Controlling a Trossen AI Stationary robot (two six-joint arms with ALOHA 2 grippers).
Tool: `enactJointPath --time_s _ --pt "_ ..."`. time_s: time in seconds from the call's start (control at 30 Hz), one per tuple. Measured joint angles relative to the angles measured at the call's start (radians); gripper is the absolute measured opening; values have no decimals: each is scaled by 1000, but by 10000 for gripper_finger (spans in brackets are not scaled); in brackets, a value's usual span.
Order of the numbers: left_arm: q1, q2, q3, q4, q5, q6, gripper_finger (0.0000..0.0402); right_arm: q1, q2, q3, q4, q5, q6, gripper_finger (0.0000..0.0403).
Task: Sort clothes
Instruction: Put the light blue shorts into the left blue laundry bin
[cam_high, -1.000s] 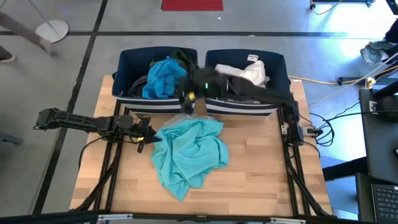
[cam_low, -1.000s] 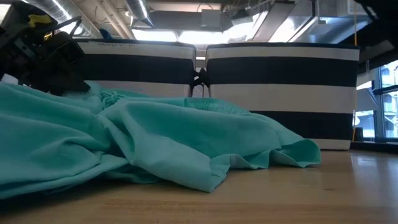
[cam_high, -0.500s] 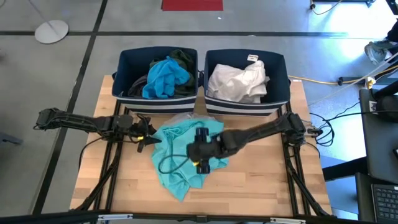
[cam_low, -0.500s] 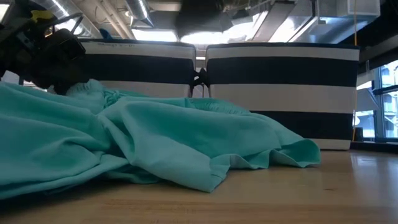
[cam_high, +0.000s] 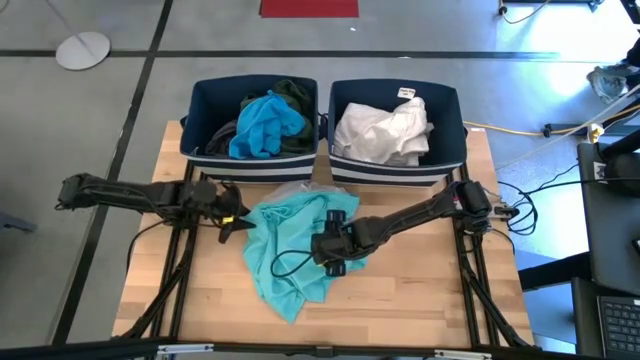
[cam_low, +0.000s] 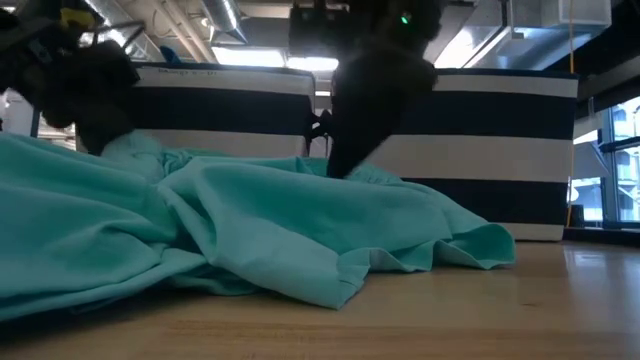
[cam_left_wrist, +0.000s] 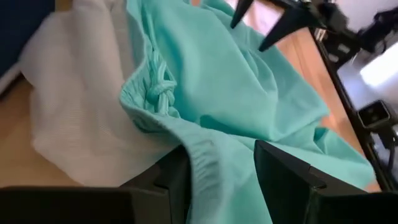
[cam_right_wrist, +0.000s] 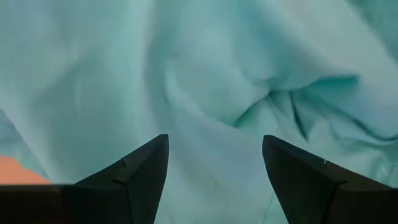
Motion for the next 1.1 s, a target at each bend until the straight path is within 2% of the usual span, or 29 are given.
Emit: enactJointPath --time_s 0.1,0.23,0.43,0.6,0.7,0.87,0.97,1.1 --pt "0 4 92 -133 0 5 155 0 0 -24 6 7 0 262" --pt "-4 12 151 -186 0 -75 155 0 -1 -49 22 10 0 262" --pt "-4 72 94 -199 0 -207 155 0 -7 -51 70 24 -6 262" --pt "-5 179 64 -185 5 -233 155 -13 -8 -82 161 3 -51 262" --pt "-23 245 64 -175 5 -242 155 -34 -8 -130 274 -45 -52 262" --pt "-75 346 63 -67 2 -231 155 -57 0 -260 652 -134 -47 262" --pt "-100 404 63 21 -22 -222 155 -53 14 -330 892 -126 -45 262" --pt "-114 482 63 151 -50 -199 155 -52 36 -366 1038 -69 -52 262"
